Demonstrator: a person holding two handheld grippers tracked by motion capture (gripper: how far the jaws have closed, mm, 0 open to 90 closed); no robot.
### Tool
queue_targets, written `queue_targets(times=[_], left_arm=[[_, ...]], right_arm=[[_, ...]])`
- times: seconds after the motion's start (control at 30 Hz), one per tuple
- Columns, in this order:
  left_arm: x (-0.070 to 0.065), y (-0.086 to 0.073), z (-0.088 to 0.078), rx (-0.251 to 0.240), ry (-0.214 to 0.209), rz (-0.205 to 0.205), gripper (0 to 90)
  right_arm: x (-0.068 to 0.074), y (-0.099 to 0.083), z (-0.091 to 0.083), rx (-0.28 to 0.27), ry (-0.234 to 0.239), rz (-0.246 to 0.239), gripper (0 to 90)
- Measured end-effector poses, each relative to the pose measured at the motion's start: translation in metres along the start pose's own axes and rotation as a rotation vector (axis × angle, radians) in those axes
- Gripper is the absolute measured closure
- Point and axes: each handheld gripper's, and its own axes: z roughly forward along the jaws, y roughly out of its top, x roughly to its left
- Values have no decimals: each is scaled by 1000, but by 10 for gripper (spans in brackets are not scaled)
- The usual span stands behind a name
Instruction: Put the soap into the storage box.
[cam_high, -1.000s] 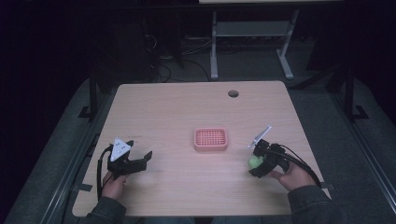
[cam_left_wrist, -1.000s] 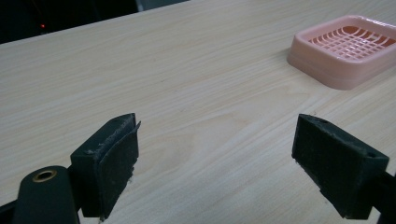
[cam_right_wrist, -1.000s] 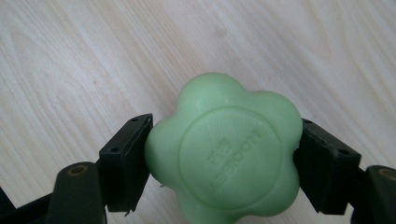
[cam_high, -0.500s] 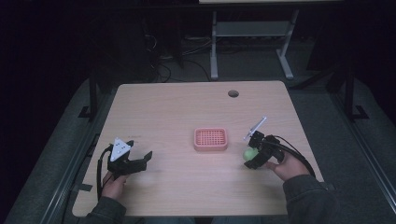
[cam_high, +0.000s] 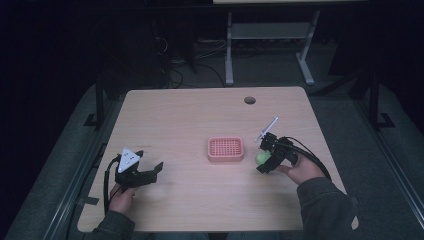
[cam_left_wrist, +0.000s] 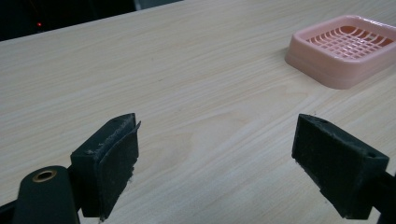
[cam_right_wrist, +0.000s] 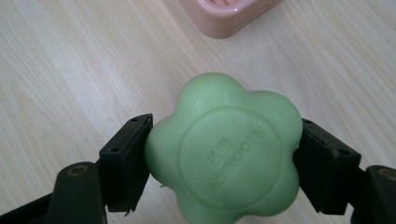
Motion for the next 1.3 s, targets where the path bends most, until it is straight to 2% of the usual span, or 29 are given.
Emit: queue_targets(times=[0.43, 0.53, 0.8, 1.3], left_arm=[[1, 0, 0, 1, 2, 1, 143], [1, 0, -1, -1, 1, 0, 143], [1, 0, -1, -1, 1, 1, 143], [1, 0, -1, -5, -1, -6, 143]], right_arm=[[-4, 16, -2, -2, 14, -17, 263], [-5, 19, -2, -20, 25, -16, 263], [-4, 26, -1, -7, 20, -29, 263], [-2, 54, -5, -22, 22, -65, 263]])
